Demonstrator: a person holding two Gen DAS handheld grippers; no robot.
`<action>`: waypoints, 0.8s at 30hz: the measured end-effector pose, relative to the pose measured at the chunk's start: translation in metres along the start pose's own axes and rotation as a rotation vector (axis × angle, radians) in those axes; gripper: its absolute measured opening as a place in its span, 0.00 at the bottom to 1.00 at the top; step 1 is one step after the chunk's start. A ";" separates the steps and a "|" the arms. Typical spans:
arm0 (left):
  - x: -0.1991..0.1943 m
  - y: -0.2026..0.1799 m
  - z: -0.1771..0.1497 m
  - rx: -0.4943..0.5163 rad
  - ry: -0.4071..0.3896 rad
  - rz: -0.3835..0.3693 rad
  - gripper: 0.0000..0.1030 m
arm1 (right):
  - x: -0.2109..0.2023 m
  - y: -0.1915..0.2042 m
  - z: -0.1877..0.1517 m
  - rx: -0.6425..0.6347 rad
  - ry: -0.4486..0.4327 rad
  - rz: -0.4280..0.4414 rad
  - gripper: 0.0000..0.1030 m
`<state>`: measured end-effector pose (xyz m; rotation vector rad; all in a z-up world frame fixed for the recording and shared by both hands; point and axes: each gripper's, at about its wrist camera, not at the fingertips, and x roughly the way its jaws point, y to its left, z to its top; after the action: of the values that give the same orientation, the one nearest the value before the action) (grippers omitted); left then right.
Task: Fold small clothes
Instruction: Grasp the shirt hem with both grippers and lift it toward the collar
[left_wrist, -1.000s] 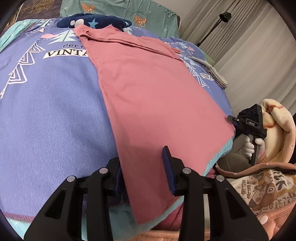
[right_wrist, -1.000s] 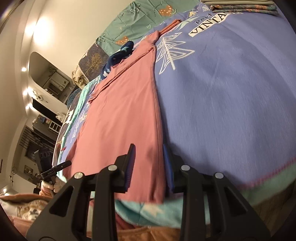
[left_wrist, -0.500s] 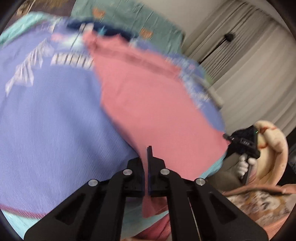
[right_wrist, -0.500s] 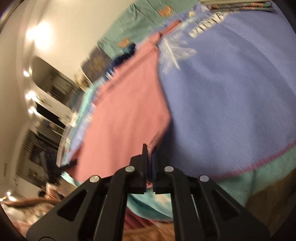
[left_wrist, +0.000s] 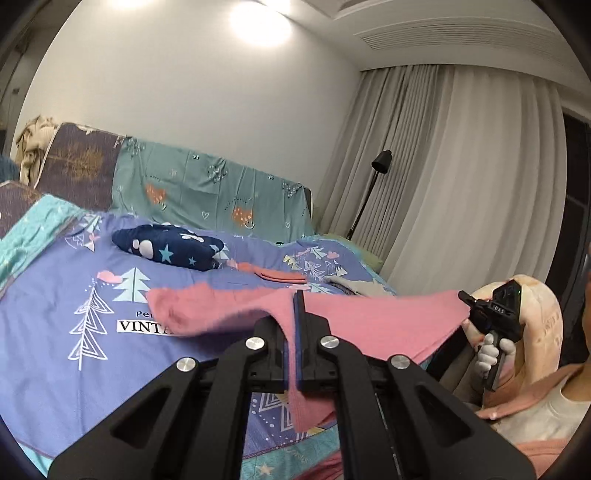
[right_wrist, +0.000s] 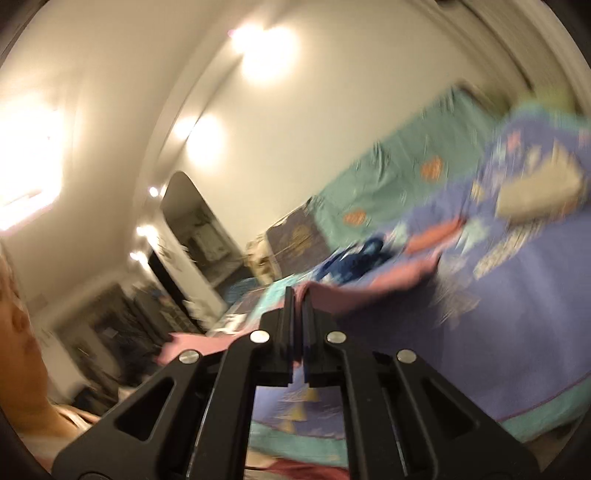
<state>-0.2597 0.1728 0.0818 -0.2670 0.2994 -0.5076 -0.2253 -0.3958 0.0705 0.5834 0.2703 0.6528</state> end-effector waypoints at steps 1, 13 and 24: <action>0.007 0.002 -0.001 -0.002 0.018 0.011 0.02 | -0.001 0.004 0.001 -0.027 0.003 -0.022 0.03; 0.100 0.070 -0.010 -0.161 0.183 0.047 0.02 | 0.097 -0.054 -0.005 0.118 0.130 -0.108 0.04; 0.227 0.159 0.036 -0.198 0.249 0.143 0.02 | 0.245 -0.116 0.044 0.106 0.196 -0.252 0.04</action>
<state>0.0104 0.1968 0.0151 -0.3718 0.6089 -0.3697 0.0385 -0.3326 0.0242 0.5761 0.5551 0.4532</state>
